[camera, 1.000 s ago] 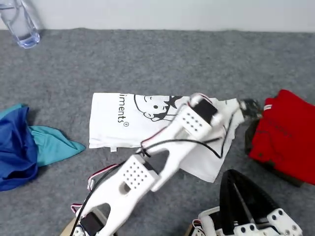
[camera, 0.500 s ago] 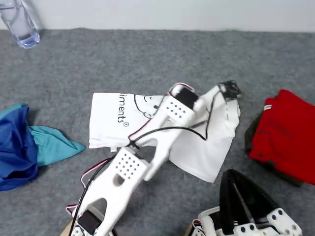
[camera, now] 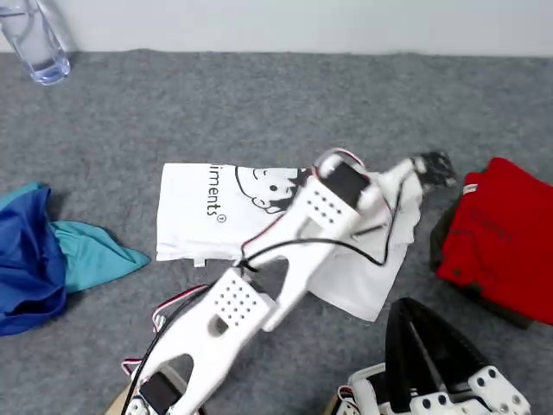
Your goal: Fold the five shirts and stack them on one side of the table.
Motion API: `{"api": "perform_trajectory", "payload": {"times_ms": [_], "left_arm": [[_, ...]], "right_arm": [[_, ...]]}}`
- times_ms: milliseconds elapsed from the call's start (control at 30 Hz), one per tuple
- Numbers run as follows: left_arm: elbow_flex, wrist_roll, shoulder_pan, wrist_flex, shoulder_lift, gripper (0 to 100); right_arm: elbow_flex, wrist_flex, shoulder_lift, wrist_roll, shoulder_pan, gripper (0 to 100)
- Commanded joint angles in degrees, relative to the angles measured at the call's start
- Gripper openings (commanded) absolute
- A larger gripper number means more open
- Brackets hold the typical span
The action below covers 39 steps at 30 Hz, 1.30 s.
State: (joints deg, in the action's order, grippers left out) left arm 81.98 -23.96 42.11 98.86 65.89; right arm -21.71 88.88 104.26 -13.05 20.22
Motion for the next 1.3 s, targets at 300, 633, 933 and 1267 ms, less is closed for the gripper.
{"api": "perform_trajectory", "payload": {"times_ms": [300, 633, 933, 1267], "left_arm": [[2.1, 0.5, -2.2, -2.2, 9.6, 1], [10.0, -1.1, -8.7, 1.1, 9.3, 1], [10.9, -1.8, -11.4, 1.8, 9.1, 1], [3.3, 2.5, -4.7, 1.8, -5.8, 1]], "right_arm": [[-0.3, 0.3, -0.3, -0.6, 0.5, 0.8], [-0.3, 0.3, -0.3, -0.6, 0.5, 0.8], [-0.3, 0.3, -0.3, -0.6, 0.5, 0.8], [-0.3, 2.1, -0.3, -0.4, 0.5, 0.8]]}}
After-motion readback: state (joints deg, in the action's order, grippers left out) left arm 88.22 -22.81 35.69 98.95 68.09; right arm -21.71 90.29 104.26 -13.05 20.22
